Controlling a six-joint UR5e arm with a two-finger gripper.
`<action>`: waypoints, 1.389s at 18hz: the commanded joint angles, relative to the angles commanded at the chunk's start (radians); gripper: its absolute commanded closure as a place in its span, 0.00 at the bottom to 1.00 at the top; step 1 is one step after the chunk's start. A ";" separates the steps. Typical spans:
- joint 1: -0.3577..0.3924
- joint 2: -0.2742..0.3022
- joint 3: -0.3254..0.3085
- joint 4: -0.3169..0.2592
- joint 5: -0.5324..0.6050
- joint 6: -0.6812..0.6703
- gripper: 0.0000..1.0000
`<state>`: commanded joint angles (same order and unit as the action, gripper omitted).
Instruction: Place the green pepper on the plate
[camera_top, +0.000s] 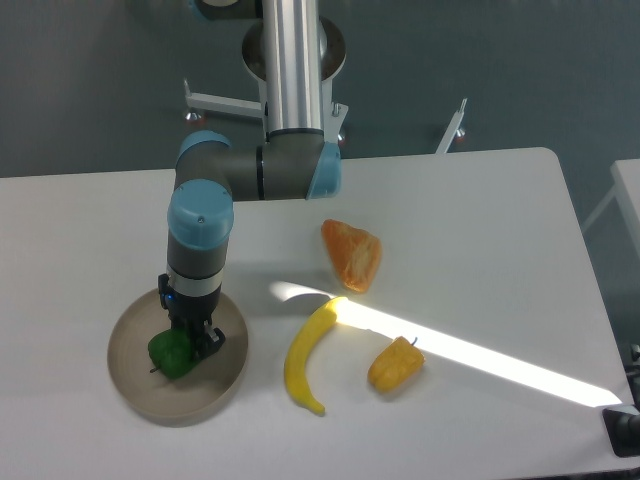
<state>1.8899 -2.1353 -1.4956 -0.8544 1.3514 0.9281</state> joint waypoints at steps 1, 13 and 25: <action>0.000 -0.002 0.000 0.000 0.000 0.000 0.43; 0.000 -0.002 0.000 0.000 0.000 -0.017 0.30; 0.017 0.029 0.003 -0.006 0.000 -0.015 0.00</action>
<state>1.9067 -2.1062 -1.4926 -0.8606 1.3514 0.9127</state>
